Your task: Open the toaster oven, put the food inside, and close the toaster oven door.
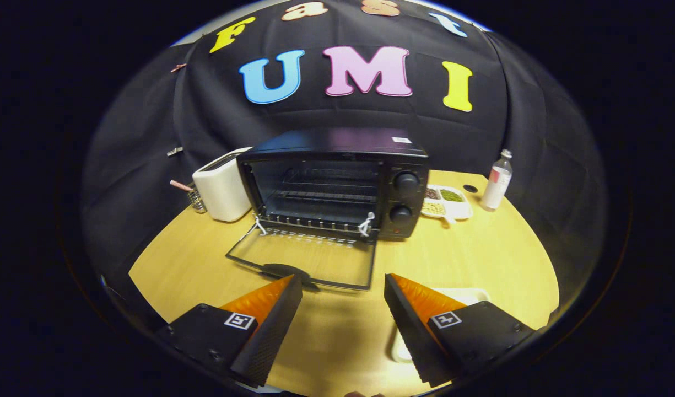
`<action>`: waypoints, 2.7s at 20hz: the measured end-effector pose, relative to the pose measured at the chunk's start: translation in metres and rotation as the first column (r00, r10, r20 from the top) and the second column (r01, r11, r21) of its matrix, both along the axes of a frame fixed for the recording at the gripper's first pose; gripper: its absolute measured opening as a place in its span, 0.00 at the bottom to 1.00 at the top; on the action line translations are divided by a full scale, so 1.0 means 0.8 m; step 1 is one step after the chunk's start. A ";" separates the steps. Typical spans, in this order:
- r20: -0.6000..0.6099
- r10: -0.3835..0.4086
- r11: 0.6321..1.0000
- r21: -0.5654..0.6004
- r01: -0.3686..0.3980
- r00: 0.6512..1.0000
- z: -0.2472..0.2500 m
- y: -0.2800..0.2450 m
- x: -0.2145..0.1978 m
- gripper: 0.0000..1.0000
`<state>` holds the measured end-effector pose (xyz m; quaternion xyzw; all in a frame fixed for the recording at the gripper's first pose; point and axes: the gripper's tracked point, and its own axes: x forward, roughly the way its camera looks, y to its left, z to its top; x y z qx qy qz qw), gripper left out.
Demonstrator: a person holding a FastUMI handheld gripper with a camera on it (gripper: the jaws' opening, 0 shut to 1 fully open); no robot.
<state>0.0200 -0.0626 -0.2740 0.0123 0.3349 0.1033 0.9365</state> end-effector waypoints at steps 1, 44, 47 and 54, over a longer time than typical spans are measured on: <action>0.002 -0.025 1.000 -0.013 0.025 1.000 0.002 -0.027 0.006 0.99; -0.603 -0.204 0.880 0.232 0.415 0.771 -0.152 -0.229 -0.060 0.52; -0.576 -0.192 0.932 0.147 0.332 0.794 -0.155 -0.231 -0.066 0.41; -0.529 -0.178 0.980 -0.018 0.199 0.830 -0.159 -0.237 -0.069 0.17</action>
